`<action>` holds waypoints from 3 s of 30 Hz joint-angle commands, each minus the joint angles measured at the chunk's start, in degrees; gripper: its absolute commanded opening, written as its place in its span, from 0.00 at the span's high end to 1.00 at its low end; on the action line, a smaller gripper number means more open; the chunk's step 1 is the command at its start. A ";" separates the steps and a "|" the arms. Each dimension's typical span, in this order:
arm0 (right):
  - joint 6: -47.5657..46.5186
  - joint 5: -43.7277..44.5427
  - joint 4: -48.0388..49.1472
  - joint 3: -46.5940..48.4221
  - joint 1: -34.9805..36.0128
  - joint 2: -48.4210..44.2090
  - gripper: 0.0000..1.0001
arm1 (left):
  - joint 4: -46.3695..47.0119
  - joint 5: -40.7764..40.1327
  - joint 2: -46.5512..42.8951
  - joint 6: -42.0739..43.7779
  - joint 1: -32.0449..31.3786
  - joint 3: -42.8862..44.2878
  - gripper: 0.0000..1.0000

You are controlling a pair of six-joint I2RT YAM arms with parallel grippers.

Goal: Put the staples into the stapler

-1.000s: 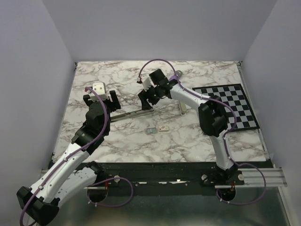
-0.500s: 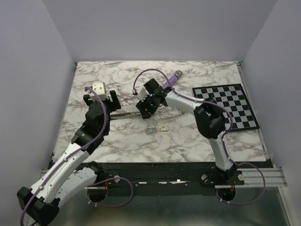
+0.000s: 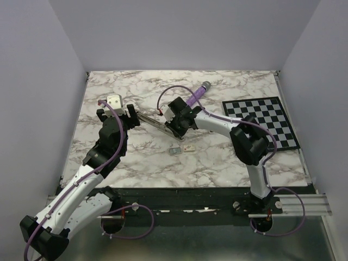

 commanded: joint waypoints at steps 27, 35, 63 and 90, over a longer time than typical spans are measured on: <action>26.09 8.70 -6.94 -28.36 -2.38 -21.94 0.70 | -0.48 2.87 1.37 -1.93 0.35 0.13 0.16; 29.53 10.36 -10.63 -27.22 -1.05 -23.17 0.52 | -0.74 3.13 1.28 -2.19 0.35 0.22 0.16; 39.00 13.34 -4.10 -13.34 6.06 -26.96 0.05 | 0.14 -0.47 -3.38 -0.43 1.49 -0.22 0.15; 46.23 16.08 -11.17 -2.35 10.55 -5.51 0.66 | 0.31 0.93 -3.03 -1.13 2.20 -0.40 0.15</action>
